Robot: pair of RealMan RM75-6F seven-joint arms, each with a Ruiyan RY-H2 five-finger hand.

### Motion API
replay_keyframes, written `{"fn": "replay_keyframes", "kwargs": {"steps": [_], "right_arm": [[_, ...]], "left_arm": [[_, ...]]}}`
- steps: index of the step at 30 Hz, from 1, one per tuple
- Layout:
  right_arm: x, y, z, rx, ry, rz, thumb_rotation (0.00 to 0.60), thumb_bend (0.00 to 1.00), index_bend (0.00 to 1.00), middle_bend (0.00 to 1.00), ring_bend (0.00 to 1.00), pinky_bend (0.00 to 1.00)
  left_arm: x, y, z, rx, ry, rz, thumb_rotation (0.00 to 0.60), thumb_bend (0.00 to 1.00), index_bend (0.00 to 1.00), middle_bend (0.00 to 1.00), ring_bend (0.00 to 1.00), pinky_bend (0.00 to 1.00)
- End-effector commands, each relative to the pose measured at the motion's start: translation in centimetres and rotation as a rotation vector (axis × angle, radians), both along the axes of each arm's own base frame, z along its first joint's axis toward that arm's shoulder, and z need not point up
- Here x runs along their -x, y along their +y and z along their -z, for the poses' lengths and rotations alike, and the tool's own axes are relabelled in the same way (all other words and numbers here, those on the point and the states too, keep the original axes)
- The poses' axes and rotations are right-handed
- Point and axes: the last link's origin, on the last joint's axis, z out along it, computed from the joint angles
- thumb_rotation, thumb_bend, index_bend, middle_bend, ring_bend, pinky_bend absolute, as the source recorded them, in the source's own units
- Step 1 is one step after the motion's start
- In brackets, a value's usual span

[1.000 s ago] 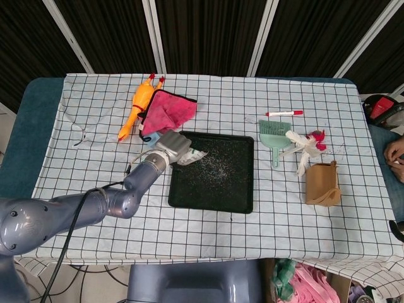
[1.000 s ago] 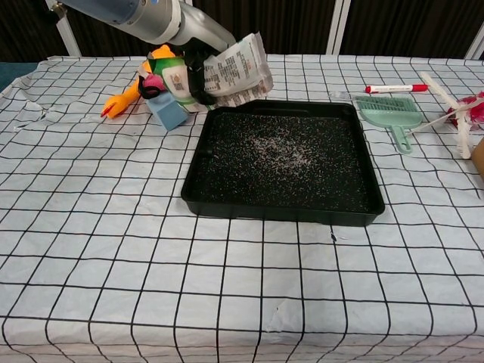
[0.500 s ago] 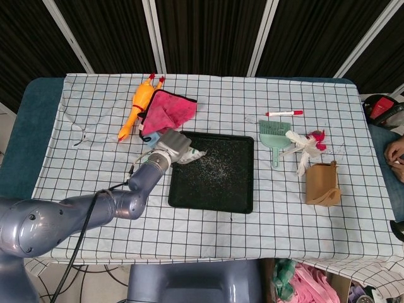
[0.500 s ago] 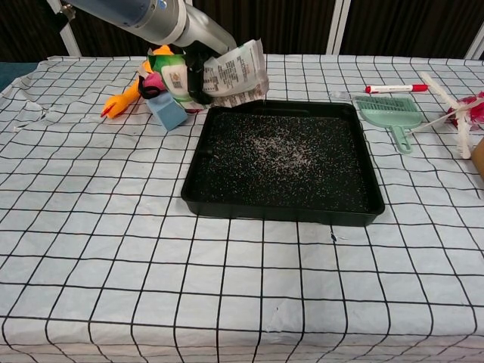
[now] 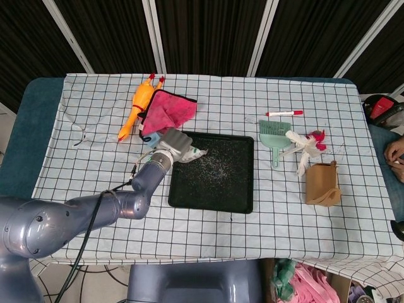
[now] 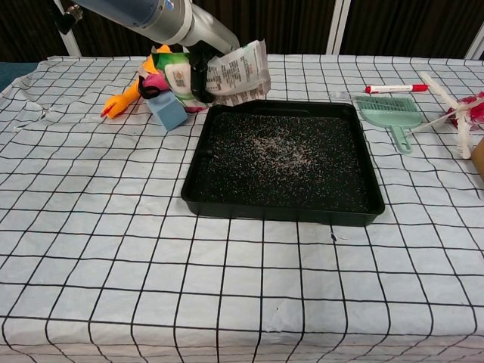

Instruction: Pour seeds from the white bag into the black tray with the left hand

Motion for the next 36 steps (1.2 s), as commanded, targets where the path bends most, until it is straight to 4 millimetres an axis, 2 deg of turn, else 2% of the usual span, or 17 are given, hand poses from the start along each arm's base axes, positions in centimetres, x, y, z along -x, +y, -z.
{"fn": "replay_keyframes", "kwargs": {"steps": [1, 25, 36], "right_arm": [[0.0, 0.02, -0.02, 0.0, 0.0, 0.0, 0.6, 0.19, 0.25, 0.04, 0.15, 0.31], [0.18, -0.04, -0.07, 0.002, 0.001, 0.009, 0.6, 0.19, 0.25, 0.04, 0.15, 0.31], [0.11, 0.05, -0.19, 0.008, -0.002, 0.006, 0.6, 0.19, 0.25, 0.04, 0.15, 0.31]], "left_arm": [[0.03, 0.02, 0.0, 0.002, -0.006, -0.003, 0.6, 0.72, 0.59, 0.6, 0.44, 0.53], [0.13, 0.29, 0.34, -0.049, 0.126, 0.023, 0.6, 0.72, 0.6, 0.6, 0.44, 0.52], [-0.18, 0.32, 0.29, -0.06, 0.094, 0.033, 0.6, 0.72, 0.6, 0.6, 0.44, 0.52]]}}
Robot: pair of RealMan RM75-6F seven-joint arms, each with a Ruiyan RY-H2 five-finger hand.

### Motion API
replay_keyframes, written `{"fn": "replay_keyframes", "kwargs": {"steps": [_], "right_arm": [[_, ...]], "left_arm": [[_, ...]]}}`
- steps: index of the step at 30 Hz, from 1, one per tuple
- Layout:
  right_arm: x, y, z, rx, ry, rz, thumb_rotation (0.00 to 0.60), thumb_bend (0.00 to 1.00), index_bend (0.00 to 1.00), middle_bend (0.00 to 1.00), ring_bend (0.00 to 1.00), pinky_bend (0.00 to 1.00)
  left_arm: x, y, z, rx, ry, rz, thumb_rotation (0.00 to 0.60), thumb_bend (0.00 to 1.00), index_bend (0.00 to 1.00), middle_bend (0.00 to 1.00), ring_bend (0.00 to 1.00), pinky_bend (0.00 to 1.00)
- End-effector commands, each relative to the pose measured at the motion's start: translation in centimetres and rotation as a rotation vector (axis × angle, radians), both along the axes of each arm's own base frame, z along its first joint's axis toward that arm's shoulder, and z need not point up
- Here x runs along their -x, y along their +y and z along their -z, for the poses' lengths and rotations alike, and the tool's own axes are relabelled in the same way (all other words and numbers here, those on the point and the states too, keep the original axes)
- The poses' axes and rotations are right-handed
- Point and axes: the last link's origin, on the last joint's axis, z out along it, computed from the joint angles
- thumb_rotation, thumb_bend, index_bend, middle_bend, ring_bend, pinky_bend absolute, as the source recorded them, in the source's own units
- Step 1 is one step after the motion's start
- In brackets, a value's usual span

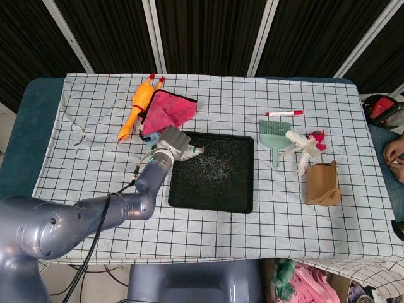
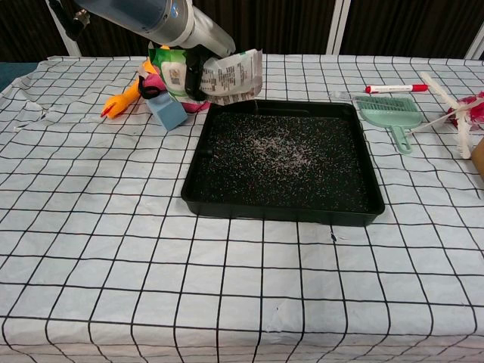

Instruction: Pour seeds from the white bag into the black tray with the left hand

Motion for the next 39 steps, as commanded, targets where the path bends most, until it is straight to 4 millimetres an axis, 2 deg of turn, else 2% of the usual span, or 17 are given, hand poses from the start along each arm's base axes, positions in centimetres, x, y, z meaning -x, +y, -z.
{"fn": "replay_keyframes", "kwargs": {"steps": [1, 11, 17, 23, 30, 39], "right_arm": [[0.0, 0.0, 0.0, 0.001, -0.001, -0.001, 0.6, 0.19, 0.25, 0.04, 0.15, 0.31], [-0.2, 0.1, 0.0, 0.003, 0.001, -0.008, 0.6, 0.19, 0.25, 0.04, 0.15, 0.31], [-0.2, 0.1, -0.1, 0.006, 0.002, -0.008, 0.6, 0.19, 0.25, 0.04, 0.15, 0.31], [-0.2, 0.1, 0.0, 0.008, 0.004, -0.011, 0.6, 0.19, 0.25, 0.04, 0.15, 0.31], [-0.3, 0.1, 0.1, -0.006, 0.004, -0.013, 0.6, 0.19, 0.25, 0.04, 0.15, 0.31], [-0.4, 0.0, 0.4, -0.017, 0.009, -0.012, 0.6, 0.19, 0.25, 0.04, 0.15, 0.31]], "left_arm": [[-0.3, 0.0, 0.0, 0.001, -0.041, 0.006, 0.6, 0.72, 0.6, 0.6, 0.44, 0.52], [-0.6, -0.1, -0.1, 0.05, -0.41, 0.009, 0.6, 0.72, 0.6, 0.6, 0.44, 0.52], [0.2, 0.0, -0.3, 0.049, -0.597, 0.031, 0.6, 0.71, 0.6, 0.6, 0.44, 0.52], [0.5, -0.4, -0.7, 0.057, -0.862, -0.003, 0.6, 0.71, 0.59, 0.6, 0.44, 0.51], [2.8, -0.9, -1.7, 0.044, -1.124, -0.016, 0.6, 0.7, 0.59, 0.59, 0.44, 0.51], [6.7, -1.2, -3.1, -0.002, -1.319, 0.013, 0.6, 0.69, 0.58, 0.59, 0.44, 0.51]]}}
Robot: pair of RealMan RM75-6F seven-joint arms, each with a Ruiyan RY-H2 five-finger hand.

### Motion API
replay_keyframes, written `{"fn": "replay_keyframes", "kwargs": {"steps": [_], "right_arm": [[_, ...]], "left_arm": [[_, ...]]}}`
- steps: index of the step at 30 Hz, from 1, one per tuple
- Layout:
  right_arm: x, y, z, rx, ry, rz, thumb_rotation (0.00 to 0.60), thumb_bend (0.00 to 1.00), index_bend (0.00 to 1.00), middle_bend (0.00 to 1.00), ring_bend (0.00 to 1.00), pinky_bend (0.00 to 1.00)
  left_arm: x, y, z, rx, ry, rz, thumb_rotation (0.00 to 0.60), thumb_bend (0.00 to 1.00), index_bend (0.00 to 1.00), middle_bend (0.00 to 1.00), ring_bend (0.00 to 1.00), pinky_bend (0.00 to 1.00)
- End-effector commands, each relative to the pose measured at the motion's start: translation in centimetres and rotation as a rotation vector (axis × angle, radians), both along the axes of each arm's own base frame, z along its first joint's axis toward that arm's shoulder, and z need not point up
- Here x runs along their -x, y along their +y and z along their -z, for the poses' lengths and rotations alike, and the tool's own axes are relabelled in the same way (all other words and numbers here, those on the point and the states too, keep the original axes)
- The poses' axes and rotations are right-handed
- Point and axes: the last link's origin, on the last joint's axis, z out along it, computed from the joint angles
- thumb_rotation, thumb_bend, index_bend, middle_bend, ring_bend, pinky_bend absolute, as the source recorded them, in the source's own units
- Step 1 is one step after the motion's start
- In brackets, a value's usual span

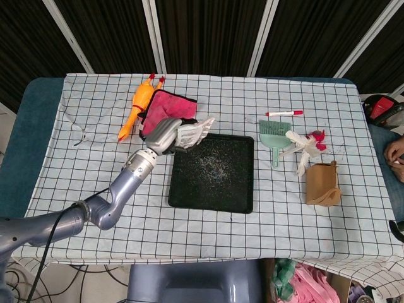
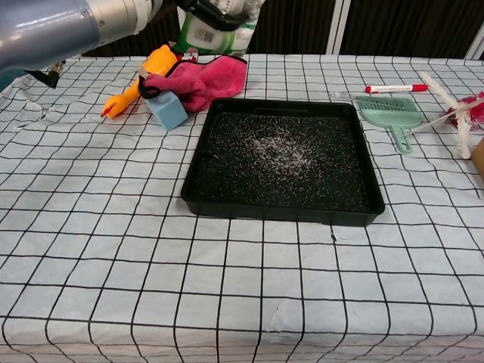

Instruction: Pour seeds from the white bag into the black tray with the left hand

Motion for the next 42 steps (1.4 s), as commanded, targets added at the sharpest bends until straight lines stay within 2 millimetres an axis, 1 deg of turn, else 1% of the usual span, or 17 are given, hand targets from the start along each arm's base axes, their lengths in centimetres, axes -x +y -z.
{"fn": "replay_keyframes", "kwargs": {"steps": [1, 5, 10, 14, 18, 22, 28, 35, 42], "right_arm": [[0.0, 0.0, 0.1, -0.003, 0.001, 0.0, 0.6, 0.19, 0.25, 0.04, 0.15, 0.31], [-0.1, 0.0, 0.2, -0.007, 0.004, 0.002, 0.6, 0.19, 0.25, 0.04, 0.15, 0.31], [-0.1, -0.1, 0.3, -0.013, 0.005, 0.001, 0.6, 0.19, 0.25, 0.04, 0.15, 0.31], [-0.1, -0.2, 0.5, -0.019, 0.01, 0.001, 0.6, 0.19, 0.26, 0.04, 0.15, 0.31], [-0.2, -0.1, 0.5, -0.02, 0.014, 0.0, 0.6, 0.19, 0.26, 0.04, 0.15, 0.31], [-0.2, 0.0, 0.3, -0.016, 0.016, -0.001, 0.6, 0.19, 0.27, 0.04, 0.15, 0.31], [-0.2, 0.0, 0.3, -0.015, 0.011, -0.003, 0.6, 0.19, 0.27, 0.04, 0.15, 0.31], [-0.1, 0.0, 0.2, -0.016, 0.003, -0.006, 0.6, 0.19, 0.27, 0.04, 0.15, 0.31], [-0.2, 0.1, -0.1, 0.0, -0.005, -0.013, 0.6, 0.19, 0.27, 0.04, 0.15, 0.31]], "left_arm": [[2.3, -0.3, -0.8, -0.052, -0.085, 0.005, 0.6, 0.69, 0.58, 0.59, 0.44, 0.51], [5.0, -0.9, -1.2, -0.091, -0.115, 0.014, 0.6, 0.69, 0.58, 0.59, 0.43, 0.51], [9.4, -2.4, -1.2, -0.105, -0.169, -0.022, 0.6, 0.68, 0.57, 0.57, 0.42, 0.5], [12.3, -3.4, -0.6, -0.076, -0.217, -0.076, 0.6, 0.68, 0.57, 0.57, 0.42, 0.5], [14.3, -3.8, 0.5, -0.046, -0.246, -0.122, 0.6, 0.68, 0.57, 0.57, 0.42, 0.5], [15.0, -3.7, 1.8, -0.019, -0.244, -0.148, 0.6, 0.67, 0.57, 0.57, 0.42, 0.5], [14.9, -3.7, 4.0, -0.024, -0.21, -0.144, 0.6, 0.67, 0.57, 0.57, 0.42, 0.5], [15.3, -3.4, 6.6, -0.019, -0.2, -0.187, 0.6, 0.66, 0.56, 0.56, 0.41, 0.49], [15.7, -3.2, 8.0, -0.013, -0.198, -0.23, 0.6, 0.66, 0.56, 0.56, 0.4, 0.49]]}}
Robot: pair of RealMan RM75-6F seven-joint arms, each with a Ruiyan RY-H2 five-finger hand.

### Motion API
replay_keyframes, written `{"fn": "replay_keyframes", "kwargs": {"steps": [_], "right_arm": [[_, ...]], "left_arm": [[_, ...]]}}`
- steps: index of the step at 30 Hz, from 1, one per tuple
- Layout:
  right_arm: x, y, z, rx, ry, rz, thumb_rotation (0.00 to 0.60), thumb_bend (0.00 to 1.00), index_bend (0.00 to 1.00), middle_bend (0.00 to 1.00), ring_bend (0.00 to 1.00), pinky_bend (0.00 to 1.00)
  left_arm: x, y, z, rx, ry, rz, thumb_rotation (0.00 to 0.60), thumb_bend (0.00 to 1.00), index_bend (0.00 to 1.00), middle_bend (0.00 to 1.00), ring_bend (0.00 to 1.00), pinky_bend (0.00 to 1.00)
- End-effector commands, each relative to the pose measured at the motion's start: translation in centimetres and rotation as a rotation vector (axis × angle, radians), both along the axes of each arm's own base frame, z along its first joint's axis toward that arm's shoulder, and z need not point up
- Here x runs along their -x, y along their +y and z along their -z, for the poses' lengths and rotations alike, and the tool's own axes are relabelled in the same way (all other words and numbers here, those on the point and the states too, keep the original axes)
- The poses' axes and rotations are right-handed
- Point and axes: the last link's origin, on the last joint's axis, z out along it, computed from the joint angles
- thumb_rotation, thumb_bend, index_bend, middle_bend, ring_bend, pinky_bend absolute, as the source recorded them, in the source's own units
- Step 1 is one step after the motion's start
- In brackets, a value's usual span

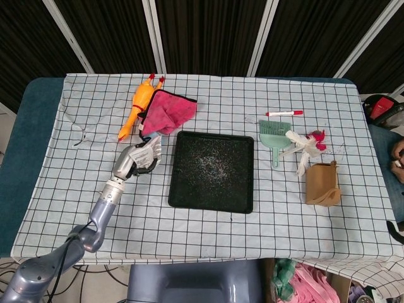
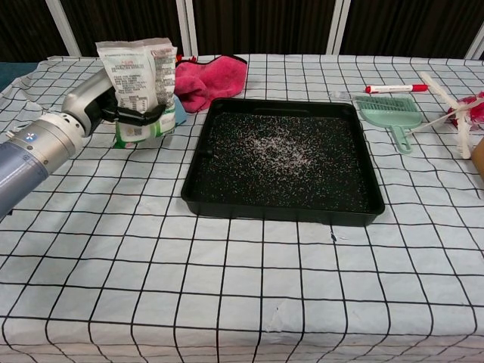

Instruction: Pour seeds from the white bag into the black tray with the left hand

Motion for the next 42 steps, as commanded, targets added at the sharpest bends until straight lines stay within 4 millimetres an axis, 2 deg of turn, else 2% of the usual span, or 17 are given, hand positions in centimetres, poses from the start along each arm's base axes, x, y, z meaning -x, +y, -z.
{"fn": "replay_keyframes", "kwargs": {"steps": [1, 14, 28, 38, 40, 42], "right_arm": [[0.0, 0.0, 0.0, 0.001, -0.001, -0.001, 0.6, 0.19, 0.27, 0.04, 0.15, 0.31], [0.2, 0.1, -0.3, 0.011, -0.003, 0.006, 0.6, 0.19, 0.27, 0.04, 0.15, 0.31], [0.3, 0.1, -0.5, 0.016, -0.003, 0.011, 0.6, 0.19, 0.27, 0.04, 0.15, 0.31], [0.4, 0.1, -0.5, 0.019, -0.001, 0.015, 0.6, 0.19, 0.27, 0.04, 0.15, 0.3], [0.4, 0.1, -0.5, 0.019, 0.0, 0.014, 0.6, 0.19, 0.27, 0.04, 0.15, 0.3], [0.4, 0.1, -0.5, 0.021, 0.002, 0.013, 0.6, 0.19, 0.27, 0.04, 0.15, 0.3]], "left_arm": [[0.1, 0.2, 0.9, 0.017, -0.014, -0.034, 0.6, 0.66, 0.56, 0.56, 0.4, 0.49], [-1.2, 1.0, 3.0, 0.051, 0.013, -0.039, 0.6, 0.65, 0.56, 0.56, 0.4, 0.49], [-2.2, 1.3, 3.4, 0.052, -0.018, -0.04, 0.6, 0.64, 0.55, 0.56, 0.4, 0.49], [-2.2, 1.4, 3.7, 0.071, -0.001, -0.044, 0.6, 0.56, 0.53, 0.53, 0.37, 0.48], [-2.1, 1.4, 3.7, 0.071, 0.001, -0.046, 0.6, 0.5, 0.49, 0.49, 0.33, 0.44], [-1.9, 1.4, 3.9, 0.081, 0.027, -0.042, 0.6, 0.42, 0.41, 0.41, 0.25, 0.36]]}}
